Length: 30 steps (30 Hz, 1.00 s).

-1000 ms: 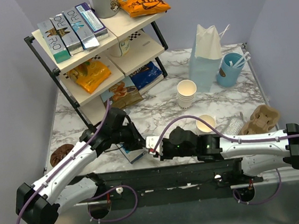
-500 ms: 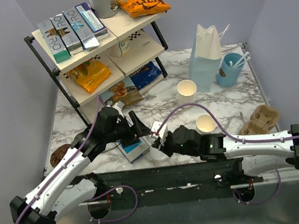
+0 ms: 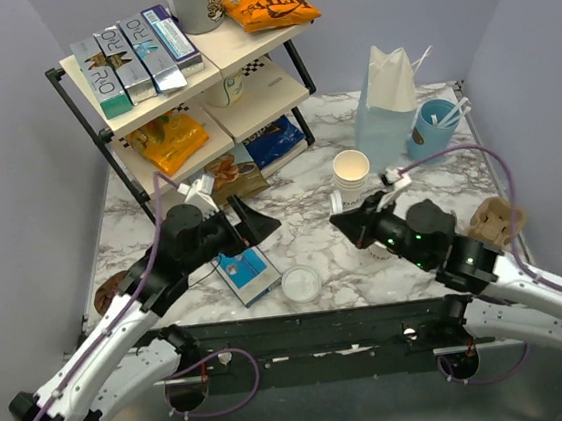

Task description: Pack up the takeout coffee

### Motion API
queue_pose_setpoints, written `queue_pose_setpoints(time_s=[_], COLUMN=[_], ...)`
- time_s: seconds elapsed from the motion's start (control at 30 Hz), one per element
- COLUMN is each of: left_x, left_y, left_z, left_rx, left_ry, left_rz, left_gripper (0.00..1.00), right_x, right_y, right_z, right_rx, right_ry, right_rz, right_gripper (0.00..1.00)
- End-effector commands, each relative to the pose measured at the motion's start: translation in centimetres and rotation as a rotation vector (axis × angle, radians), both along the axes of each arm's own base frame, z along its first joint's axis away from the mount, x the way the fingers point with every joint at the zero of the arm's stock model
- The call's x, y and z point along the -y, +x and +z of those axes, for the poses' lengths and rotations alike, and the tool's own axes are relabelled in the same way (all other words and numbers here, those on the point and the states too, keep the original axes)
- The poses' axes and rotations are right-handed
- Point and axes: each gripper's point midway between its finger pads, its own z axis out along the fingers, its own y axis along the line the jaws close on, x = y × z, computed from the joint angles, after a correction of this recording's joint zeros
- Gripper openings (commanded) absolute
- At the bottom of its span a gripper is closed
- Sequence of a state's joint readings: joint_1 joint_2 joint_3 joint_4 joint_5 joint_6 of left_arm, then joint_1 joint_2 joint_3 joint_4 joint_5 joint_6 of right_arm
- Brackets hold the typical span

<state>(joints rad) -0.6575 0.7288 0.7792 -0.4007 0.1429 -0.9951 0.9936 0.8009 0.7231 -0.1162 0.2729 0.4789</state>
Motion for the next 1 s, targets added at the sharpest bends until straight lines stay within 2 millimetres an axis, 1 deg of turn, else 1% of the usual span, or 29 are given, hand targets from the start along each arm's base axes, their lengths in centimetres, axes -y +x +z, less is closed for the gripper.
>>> queue_pose_setpoints(time_s=[0.0, 0.03, 0.07, 0.1, 0.13, 0.17, 0.2, 0.23, 0.3, 0.33, 0.4, 0.43, 0.47, 0.5, 0.53, 0.6, 0.63, 0.73, 0.8, 0.83, 0.9, 0.93, 0.97], left_x=[4.1, 5.4, 6.6, 8.8, 10.0, 11.0, 12.2, 13.6, 15.1, 16.4, 17.8, 19.1, 19.8, 20.6, 21.5, 22.4, 23.1, 23.9, 24.1, 24.2, 24.1, 24.1, 23.5], left_y=[0.7, 1.2, 1.3, 0.5, 1.0, 1.0, 1.4, 1.6, 2.1, 2.7, 2.6, 3.1, 2.8, 2.9, 3.3, 3.0, 3.4, 3.1, 3.1, 3.1, 3.1, 3.8, 3.6], left_z=[-1.3, -2.0, -1.8, -3.4, -2.5, -2.8, -4.9, -3.8, -4.5, -5.3, -6.3, -6.9, -7.4, -9.1, -8.6, -9.8, -10.7, -12.5, -13.1, -13.6, -14.1, -13.9, -14.5], left_rx=[0.007, -0.009, 0.007, -0.026, -0.003, 0.002, -0.037, -0.018, -0.033, -0.049, -0.069, -0.077, -0.086, -0.111, -0.1, -0.122, -0.136, -0.172, -0.18, -0.185, -0.191, -0.167, -0.184], left_ry=[-0.009, 0.017, 0.02, 0.06, 0.065, 0.092, 0.142, 0.138, 0.152, 0.168, 0.196, 0.206, 0.22, 0.247, 0.242, 0.267, 0.283, 0.31, 0.322, 0.332, 0.357, 0.382, 0.424], left_rz=[-0.126, -0.152, -0.181, -0.241, -0.238, -0.262, -0.277, -0.296, -0.317, -0.33, -0.354, -0.365, -0.382, -0.395, -0.403, -0.416, -0.423, -0.447, -0.448, -0.444, -0.431, -0.394, -0.378], left_gripper=[0.99, 0.99, 0.99, 0.99, 0.99, 0.98, 0.97, 0.95, 0.94, 0.91, 0.89, 0.88, 0.87, 0.85, 0.82, 0.78, 0.74, 0.66, 0.59, 0.53, 0.44, 0.33, 0.3], right_x=[5.4, 6.4, 7.3, 9.0, 9.8, 10.5, 11.4, 12.1, 12.9, 13.3, 14.0, 14.1, 14.1, 14.2, 14.2, 14.1, 14.1, 14.3, 14.4, 14.4, 14.3, 14.3, 14.2], right_y=[-0.6, -0.6, -0.6, -0.7, -0.7, -0.8, -0.8, -1.0, -1.1, -1.1, -1.0, -1.0, -0.9, -0.9, -0.8, -0.6, -0.5, -0.3, -0.2, -0.1, 0.0, 0.0, 0.0], right_z=[1.5, 1.6, 1.6, 1.9, 1.9, 2.1, 2.1, 2.5, 2.8, 2.8, 2.6, 2.5, 2.3, 2.3, 2.2, 2.0, 1.9, 2.0, 1.8, 1.7, 1.5, 1.3, 1.2], right_rx=[-0.021, -0.016, -0.015, -0.005, -0.002, -0.001, 0.005, 0.021, 0.037, 0.041, 0.042, 0.041, 0.037, 0.037, 0.035, 0.031, 0.029, 0.03, 0.03, 0.029, 0.026, 0.024, 0.021], right_ry=[0.135, 0.144, 0.148, 0.169, 0.175, 0.191, 0.19, 0.212, 0.214, 0.216, 0.208, 0.203, 0.197, 0.197, 0.192, 0.176, 0.17, 0.166, 0.158, 0.149, 0.136, 0.128, 0.125], right_rz=[-0.179, -0.215, -0.246, -0.296, -0.328, -0.348, -0.38, -0.392, -0.414, -0.426, -0.457, -0.463, -0.465, -0.471, -0.475, -0.484, -0.487, -0.508, -0.52, -0.526, -0.526, -0.526, -0.525], right_gripper=[0.08, 0.08, 0.08, 0.08, 0.08, 0.08, 0.08, 0.08, 0.08, 0.09, 0.09, 0.09, 0.09, 0.09, 0.09, 0.09, 0.09, 0.09, 0.09, 0.09, 0.09, 0.09, 0.09])
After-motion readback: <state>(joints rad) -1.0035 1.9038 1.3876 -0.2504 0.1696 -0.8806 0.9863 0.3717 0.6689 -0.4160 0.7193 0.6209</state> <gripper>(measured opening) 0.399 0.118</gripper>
